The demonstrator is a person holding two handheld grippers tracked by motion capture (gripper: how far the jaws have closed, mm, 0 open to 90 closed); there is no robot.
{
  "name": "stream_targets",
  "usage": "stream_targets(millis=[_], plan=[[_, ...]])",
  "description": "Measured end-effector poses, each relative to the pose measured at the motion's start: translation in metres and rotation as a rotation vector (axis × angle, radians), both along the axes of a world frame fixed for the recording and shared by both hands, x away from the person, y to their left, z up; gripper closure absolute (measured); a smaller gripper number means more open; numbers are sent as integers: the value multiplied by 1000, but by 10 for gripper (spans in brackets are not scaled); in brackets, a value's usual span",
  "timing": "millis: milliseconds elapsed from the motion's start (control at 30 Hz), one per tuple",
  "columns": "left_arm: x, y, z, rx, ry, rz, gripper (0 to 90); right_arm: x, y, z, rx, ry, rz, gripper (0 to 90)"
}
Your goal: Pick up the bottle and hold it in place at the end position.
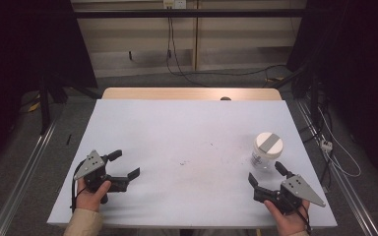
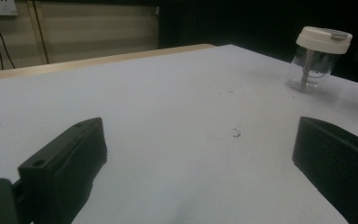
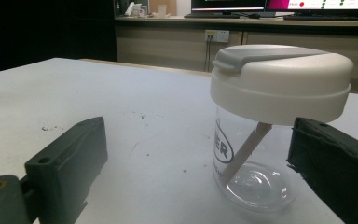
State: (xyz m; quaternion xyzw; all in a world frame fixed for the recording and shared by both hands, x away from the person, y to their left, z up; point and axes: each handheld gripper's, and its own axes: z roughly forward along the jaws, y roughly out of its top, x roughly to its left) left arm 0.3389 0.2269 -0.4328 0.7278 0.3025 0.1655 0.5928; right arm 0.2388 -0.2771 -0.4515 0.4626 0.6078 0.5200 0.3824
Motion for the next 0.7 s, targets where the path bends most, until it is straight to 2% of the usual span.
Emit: stream_targets(millis=[333,700], plan=[[0,-2,0,4,-1,-10,25,3,-3,0,3,19,-5,38],[1,-5,0,10,-2,-25,25,21,-16,1,3,73,-32,33]])
